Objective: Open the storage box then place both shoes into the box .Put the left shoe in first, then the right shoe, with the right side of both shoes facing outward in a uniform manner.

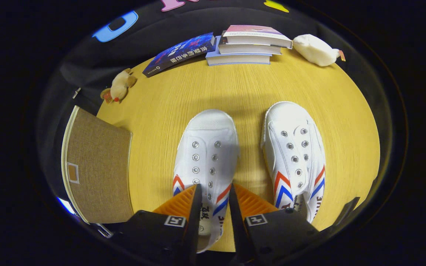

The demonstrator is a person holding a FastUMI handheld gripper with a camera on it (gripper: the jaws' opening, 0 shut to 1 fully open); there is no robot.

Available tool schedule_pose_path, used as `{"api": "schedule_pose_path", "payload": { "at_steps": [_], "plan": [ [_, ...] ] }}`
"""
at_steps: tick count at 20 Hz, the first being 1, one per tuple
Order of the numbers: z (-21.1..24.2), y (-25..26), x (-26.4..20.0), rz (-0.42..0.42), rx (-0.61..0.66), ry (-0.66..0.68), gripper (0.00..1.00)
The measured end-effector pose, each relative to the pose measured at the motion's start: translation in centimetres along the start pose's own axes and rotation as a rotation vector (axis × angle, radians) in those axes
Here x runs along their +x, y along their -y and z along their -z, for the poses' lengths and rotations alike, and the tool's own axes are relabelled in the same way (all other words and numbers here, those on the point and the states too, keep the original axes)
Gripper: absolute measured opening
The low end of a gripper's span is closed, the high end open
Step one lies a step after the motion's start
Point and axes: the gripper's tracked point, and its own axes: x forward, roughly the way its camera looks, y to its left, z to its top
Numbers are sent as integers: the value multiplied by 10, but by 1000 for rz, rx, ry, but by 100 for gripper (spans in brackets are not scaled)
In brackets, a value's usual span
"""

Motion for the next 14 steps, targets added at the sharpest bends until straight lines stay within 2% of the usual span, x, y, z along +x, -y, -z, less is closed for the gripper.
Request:
{"api": "schedule_pose_path", "payload": {
  "at_steps": [2, 3, 7, 14],
  "plan": [
    [-1, 1, 0, -3, 93, 3, 15],
    [-2, -4, -2, -9, 130, 11, 12],
    [-8, -16, -23, -15, 119, 31, 9],
    [-52, -65, -97, -144, 113, 130, 9]
  ]
}}
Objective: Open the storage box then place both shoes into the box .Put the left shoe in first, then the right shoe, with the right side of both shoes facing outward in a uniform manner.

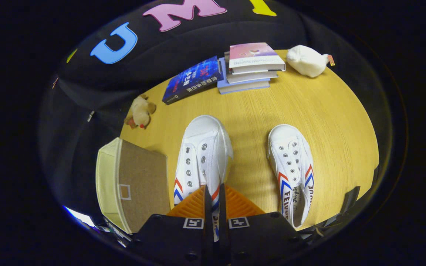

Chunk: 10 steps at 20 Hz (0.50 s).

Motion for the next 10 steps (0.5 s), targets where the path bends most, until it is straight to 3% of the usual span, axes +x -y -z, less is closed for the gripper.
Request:
{"api": "schedule_pose_path", "payload": {
  "at_steps": [6, 10],
  "plan": [
    [-39, -108, -62, -157, -52, 80, 9],
    [-27, -193, -72, -293, -3, 29, 9]
  ]
}}
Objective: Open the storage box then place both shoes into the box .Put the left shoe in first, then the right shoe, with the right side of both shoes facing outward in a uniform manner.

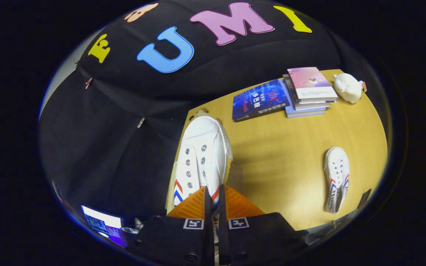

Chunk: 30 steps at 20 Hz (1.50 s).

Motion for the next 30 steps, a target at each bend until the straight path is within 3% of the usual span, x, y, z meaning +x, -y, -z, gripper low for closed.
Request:
{"api": "schedule_pose_path", "payload": {
  "at_steps": [3, 10, 17, 30],
  "plan": [
    [25, -37, 27, -20, 20, -67, 9],
    [89, -67, 97, 52, 11, -215, 10],
    [113, -59, 141, 150, 17, -254, 9],
    [137, -45, 173, 179, 96, -301, 9]
  ]
}}
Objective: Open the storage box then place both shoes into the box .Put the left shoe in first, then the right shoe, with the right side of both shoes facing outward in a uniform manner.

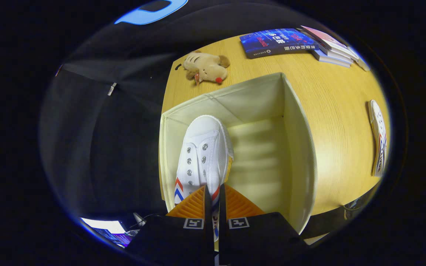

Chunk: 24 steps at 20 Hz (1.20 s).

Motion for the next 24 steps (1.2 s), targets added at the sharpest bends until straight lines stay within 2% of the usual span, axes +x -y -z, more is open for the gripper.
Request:
{"api": "schedule_pose_path", "payload": {
  "at_steps": [2, 3, 7, 12, 16, 20, 24],
  "plan": [
    [5, 0, 6, -18, 10, -16, 9],
    [7, -7, 5, -58, 21, -20, 12],
    [6, -14, -6, -119, -57, -5, 99],
    [-21, -9, -62, -231, -83, 123, 99],
    [-60, 37, -132, -248, -126, 285, 99],
    [-100, 133, -195, -151, -114, 412, 98],
    [-122, 267, -222, 47, -68, 453, 98]
  ]
}}
